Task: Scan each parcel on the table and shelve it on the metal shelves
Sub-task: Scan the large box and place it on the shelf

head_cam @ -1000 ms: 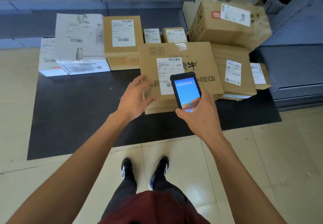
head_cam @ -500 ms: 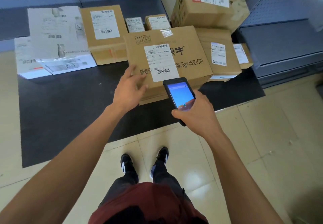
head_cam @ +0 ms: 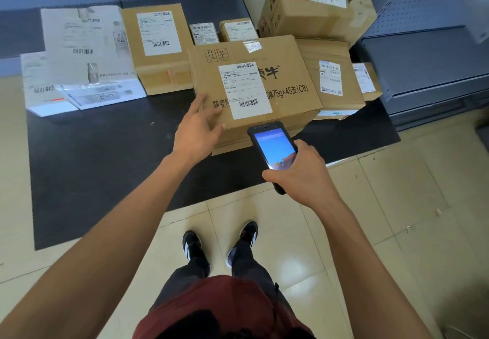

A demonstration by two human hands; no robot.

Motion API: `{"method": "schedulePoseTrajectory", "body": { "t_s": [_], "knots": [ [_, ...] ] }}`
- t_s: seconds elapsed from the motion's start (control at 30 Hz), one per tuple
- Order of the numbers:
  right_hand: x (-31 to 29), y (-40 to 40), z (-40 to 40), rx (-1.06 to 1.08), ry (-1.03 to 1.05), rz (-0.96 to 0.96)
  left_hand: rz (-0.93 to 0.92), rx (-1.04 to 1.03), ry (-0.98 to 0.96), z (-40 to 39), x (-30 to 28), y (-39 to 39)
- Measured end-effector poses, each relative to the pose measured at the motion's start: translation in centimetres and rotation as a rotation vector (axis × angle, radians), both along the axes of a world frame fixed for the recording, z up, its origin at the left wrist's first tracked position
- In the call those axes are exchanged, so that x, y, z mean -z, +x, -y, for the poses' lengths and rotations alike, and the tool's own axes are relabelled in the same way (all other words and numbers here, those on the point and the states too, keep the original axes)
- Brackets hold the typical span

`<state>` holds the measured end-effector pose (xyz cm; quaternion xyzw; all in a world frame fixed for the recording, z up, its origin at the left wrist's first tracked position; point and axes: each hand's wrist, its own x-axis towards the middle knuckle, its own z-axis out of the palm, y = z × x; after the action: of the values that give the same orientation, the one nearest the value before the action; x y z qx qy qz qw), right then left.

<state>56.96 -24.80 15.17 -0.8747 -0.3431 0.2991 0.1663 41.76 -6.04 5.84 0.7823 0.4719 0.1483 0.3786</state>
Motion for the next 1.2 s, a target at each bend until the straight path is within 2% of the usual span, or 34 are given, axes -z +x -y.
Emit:
{"method": "schedulePoseTrajectory", "body": {
  "t_s": [0.57, 0.77, 0.9, 1.2],
  "knots": [
    [0.2, 0.8, -0.1, -0.003, -0.024, 0.013, 0.028, -0.002, -0.003, -0.1, 0.4, -0.1],
    [0.7, -0.1, -0.6, -0.025, -0.005, 0.041, 0.003, 0.054, 0.003, -0.3, 0.1, -0.7],
    [1.2, -1.3, -1.4, -0.018, 0.033, 0.024, 0.057, 0.023, 0.019, -0.3, 0.1, -2.6],
    [5.9, -8.4, -4.6, -0.138, 0.226, 0.004, 0.042, -0.143, 0.006, 0.3, 1.3, -11.4]
  ]
}}
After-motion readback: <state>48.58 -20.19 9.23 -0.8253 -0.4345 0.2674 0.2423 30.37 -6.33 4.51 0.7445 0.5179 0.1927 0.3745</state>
